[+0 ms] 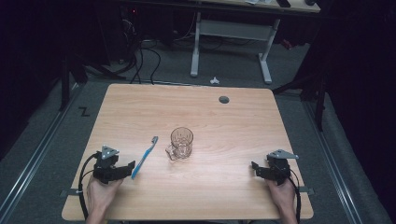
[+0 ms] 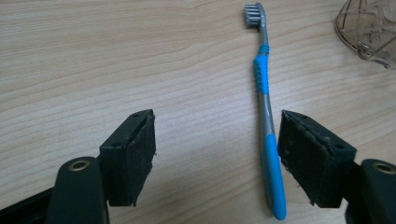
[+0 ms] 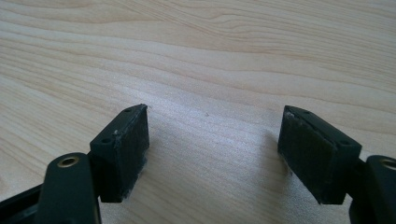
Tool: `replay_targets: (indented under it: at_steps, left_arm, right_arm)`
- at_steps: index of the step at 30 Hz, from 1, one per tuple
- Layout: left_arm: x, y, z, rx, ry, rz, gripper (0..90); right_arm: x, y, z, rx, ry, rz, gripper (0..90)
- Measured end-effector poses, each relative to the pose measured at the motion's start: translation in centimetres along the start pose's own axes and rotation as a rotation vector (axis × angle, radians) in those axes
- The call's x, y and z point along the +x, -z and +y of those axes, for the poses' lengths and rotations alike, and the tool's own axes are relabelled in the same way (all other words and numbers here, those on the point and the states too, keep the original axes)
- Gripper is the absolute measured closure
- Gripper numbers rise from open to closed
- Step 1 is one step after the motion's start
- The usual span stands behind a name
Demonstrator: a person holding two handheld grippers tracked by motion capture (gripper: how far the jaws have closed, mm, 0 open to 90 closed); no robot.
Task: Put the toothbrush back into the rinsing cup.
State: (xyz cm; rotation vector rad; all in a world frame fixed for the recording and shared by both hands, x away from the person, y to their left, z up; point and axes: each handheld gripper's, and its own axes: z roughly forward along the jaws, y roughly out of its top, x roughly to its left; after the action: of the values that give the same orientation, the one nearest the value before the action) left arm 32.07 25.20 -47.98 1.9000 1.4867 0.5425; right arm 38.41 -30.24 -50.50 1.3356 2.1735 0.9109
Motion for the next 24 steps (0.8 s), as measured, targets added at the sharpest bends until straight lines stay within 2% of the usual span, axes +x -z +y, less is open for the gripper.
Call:
replay_targets:
  at_steps: [6, 13, 24]
  left_arm:
    - [-0.8, 0.6, 0.3, 0.010, -0.051, 0.010, 30.2]
    - [-1.6, 0.9, 1.7, 0.026, -0.097, -0.001, 33.2]
    - [-2.5, -0.3, 2.8, 0.076, -0.121, -0.015, 34.0]
  right_arm:
    - [0.0, 0.0, 0.0, 0.000, 0.000, 0.000, 24.9]
    - [0.0, 0.0, 0.0, 0.001, -0.002, 0.000, 24.9]
    - [0.0, 0.0, 0.0, 0.001, -0.002, 0.000, 24.8]
